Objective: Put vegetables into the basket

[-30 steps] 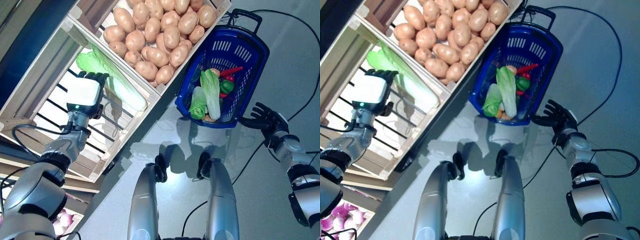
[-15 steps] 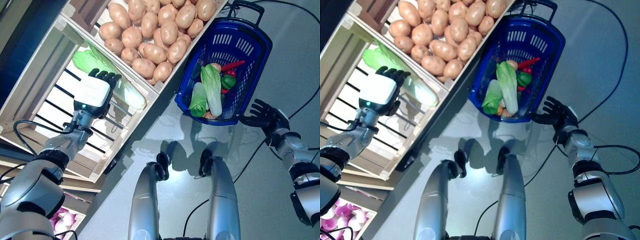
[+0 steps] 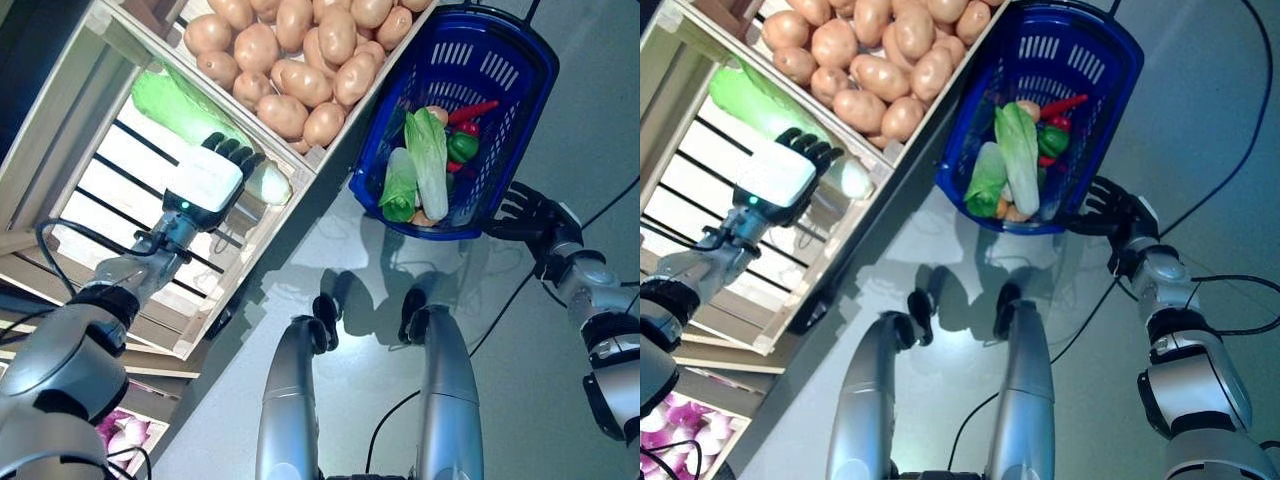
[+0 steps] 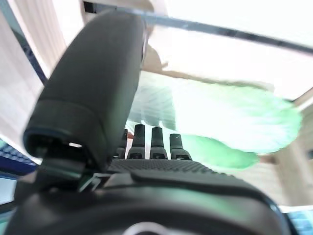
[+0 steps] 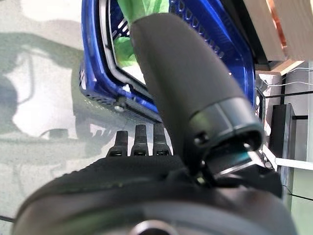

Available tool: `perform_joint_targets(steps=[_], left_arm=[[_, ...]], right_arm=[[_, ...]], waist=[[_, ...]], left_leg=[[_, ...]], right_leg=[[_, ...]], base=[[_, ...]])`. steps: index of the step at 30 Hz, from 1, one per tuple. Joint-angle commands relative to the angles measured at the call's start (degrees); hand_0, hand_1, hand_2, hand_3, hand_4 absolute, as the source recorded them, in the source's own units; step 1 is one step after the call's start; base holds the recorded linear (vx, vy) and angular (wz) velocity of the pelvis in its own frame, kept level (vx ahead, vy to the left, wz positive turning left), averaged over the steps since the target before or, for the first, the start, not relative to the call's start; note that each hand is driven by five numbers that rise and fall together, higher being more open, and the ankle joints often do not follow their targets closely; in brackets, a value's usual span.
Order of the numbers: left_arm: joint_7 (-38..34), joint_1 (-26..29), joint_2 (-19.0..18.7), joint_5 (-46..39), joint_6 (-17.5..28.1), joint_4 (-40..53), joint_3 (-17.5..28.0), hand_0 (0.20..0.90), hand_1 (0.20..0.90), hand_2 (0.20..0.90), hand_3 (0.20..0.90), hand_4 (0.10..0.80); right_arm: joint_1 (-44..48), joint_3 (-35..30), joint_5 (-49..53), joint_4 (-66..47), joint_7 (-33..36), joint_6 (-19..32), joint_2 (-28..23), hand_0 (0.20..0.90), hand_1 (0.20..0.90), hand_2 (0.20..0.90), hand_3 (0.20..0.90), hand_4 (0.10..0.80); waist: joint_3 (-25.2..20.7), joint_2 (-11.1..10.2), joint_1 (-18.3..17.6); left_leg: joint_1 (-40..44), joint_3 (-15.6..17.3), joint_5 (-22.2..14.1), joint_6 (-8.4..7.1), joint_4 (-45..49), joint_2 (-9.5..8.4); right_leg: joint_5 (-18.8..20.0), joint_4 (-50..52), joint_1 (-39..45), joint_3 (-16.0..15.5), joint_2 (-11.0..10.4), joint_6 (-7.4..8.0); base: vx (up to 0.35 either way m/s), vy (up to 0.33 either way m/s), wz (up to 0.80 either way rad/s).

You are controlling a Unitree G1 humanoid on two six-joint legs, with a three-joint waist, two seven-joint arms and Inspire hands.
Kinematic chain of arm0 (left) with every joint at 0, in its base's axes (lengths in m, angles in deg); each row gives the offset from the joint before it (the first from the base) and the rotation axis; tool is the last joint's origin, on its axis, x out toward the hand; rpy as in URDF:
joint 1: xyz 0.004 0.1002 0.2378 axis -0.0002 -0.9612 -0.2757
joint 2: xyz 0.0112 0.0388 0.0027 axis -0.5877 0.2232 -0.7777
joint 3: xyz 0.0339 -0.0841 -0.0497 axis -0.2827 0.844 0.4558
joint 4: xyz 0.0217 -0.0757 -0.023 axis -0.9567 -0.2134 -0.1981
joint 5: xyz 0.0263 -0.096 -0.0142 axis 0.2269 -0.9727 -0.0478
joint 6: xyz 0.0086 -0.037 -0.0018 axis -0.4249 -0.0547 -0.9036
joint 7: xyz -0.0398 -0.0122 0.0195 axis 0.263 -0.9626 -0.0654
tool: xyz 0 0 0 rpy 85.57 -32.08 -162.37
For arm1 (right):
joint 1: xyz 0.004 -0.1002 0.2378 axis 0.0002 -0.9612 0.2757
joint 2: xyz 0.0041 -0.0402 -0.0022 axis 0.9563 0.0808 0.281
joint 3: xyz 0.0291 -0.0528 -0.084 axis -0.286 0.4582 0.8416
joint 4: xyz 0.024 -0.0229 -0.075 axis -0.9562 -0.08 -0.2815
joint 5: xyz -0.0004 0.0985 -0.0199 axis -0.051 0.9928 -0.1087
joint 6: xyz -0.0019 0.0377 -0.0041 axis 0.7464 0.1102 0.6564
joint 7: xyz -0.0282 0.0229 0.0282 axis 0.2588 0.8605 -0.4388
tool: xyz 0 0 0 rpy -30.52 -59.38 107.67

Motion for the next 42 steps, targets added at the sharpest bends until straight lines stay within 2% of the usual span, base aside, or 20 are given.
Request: perform_joint_targets(steps=[1,12,17,18,19,22,31,34,35,38,42], left_arm=[[-0.01,4.88,-5.22,2.47,2.58,3.11,-1.3,0.9,0.9,0.9,0.9,0.8],[4.35,9.58,-6.12,1.7,0.22,6.82,-6.41,0.9,0.9,0.9,0.9,0.8],[15.05,12.15,-5.83,-2.83,-6.8,6.07,-7.56,0.9,0.9,0.9,0.9,0.8],[15.77,12.52,-5.55,-3.61,-7.74,5.73,-7.51,0.773,0.773,0.773,0.773,0.715],[15.91,12.73,-5.38,-5.15,-8.62,5.5,-7.19,0.3,0.3,0.3,0.3,0.4],[15.91,13.41,-5.13,-8.15,-10.11,5.2,-6.01,0.3,0.3,0.3,0.3,0.4],[11.86,12.48,-5.51,-6.66,-6.68,4.39,-2.88,0.3,0.3,0.3,0.3,0.4],[9.04,11.12,-5.59,-6.83,-4.93,4.59,-1.83,0.3,0.3,0.3,0.3,0.4],[7.87,9.81,-5.85,-6.58,-3.99,4.91,-1.36,0.3,0.3,0.3,0.3,0.4],[3.85,6.07,-6.83,-6.94,-1.48,6.31,1.0,0.3,0.3,0.3,0.3,0.4],[-0.12,2.3,-7.16,-9.32,2.31,6.64,4.7,0.3,0.3,0.3,0.3,0.4]], right_arm=[[4.51,1.09,3.28,-0.17,-2.42,4.28,-4.85,0.9,0.9,0.9,0.9,0.8],[5.58,1.83,3.94,0.09,-1.95,3.79,-5.14,0.9,0.9,0.9,0.9,0.8],[6.58,2.13,4.82,0.34,-2.27,3.68,-5.45,0.9,0.9,0.9,0.9,0.8],[6.89,2.23,5.03,0.28,-2.05,3.63,-5.34,0.9,0.9,0.9,0.9,0.8],[7.02,2.22,5.3,0.13,-1.9,3.62,-5.3,0.9,0.9,0.9,0.9,0.8],[6.98,1.88,5.71,-0.76,-1.2,3.54,-5.14,0.9,0.9,0.9,0.9,0.8],[4.19,0.22,6.49,-2.38,-2.13,3.47,-4.57,0.9,0.9,0.9,0.9,0.8],[2.97,-0.02,7.28,-2.47,-3.01,4.25,-3.86,0.9,0.9,0.9,0.9,0.8],[1.9,-0.09,7.4,-2.72,-3.45,4.53,-3.46,0.9,0.9,0.9,0.9,0.8],[-0.77,-0.69,7.37,-4.62,-3.98,5.18,-2.34,0.9,0.9,0.9,0.9,0.8],[-3.59,-1.93,7.38,-6.29,-5.36,5.62,-1.28,0.9,0.9,0.9,0.9,0.8]], waist=[[-0.19,2.11,-1.37],[-0.19,2.28,-1.34],[-0.19,1.94,-1.38],[-0.19,1.84,-1.4],[-0.19,1.74,-1.39],[-0.19,1.42,-1.29],[-0.19,0.67,-1.21],[-0.19,0.35,-1.11],[-0.19,0.14,-0.99],[-0.19,-0.36,-0.86],[-0.22,-0.85,-0.73]], left_leg=[[0.81,-1.22,1.21,-2.11,-6.47,0.79],[-2.7,-1.62,1.06,-1.87,-4.59,0.98],[-6.02,-1.96,0.31,-1.31,-1.77,1.16],[-6.67,-2.01,0.17,-1.22,-1.22,1.2],[-7.42,-2.11,0.03,-1.12,-0.55,1.23],[-9.21,-2.44,-0.41,-0.75,1.13,1.17],[-7.45,-2.44,-0.19,-0.77,0.18,1.42],[-4.28,-2.18,0.41,-1.19,-1.89,1.48],[-1.29,-2.2,-0.31,-1.98,-2.98,1.53],[5.4,-1.19,0.93,-2.6,-7.25,1.75],[12.99,-0.64,2.0,-2.58,-10.93,1.53]], right_leg=[[3.06,-4.85,3.91,0.43,-1.51,1.99],[3.33,-3.58,0.84,0.95,-1.43,2.2],[3.13,-1.02,-2.35,1.06,-1.8,2.24],[3.08,-0.62,-2.92,1.1,-1.82,2.21],[3.03,-0.06,-3.6,1.13,-1.86,2.16],[2.81,1.44,-5.24,1.07,-1.95,2.06],[2.99,0.31,-3.19,0.4,-1.56,2.12],[3.42,-1.91,0.08,-0.05,-1.14,2.28],[2.79,-3.08,3.15,-0.13,-0.88,2.99],[3.52,-7.2,9.92,-0.93,-0.65,3.26],[3.82,-10.83,17.7,-1.81,-1.01,2.98]], base=[[0.0,0.0,0.0],[0.0,0.0,0.0],[-0.013,-0.002,0.01],[-0.039,-0.011,0.03],[-0.042,-0.018,0.02],[-0.036,-0.021,0.02],[0.004,0.0,0.0],[0.079,-0.011,-0.04],[0.119,-0.019,-0.09],[0.127,-0.017,-0.09],[0.073,-0.013,-0.1]])
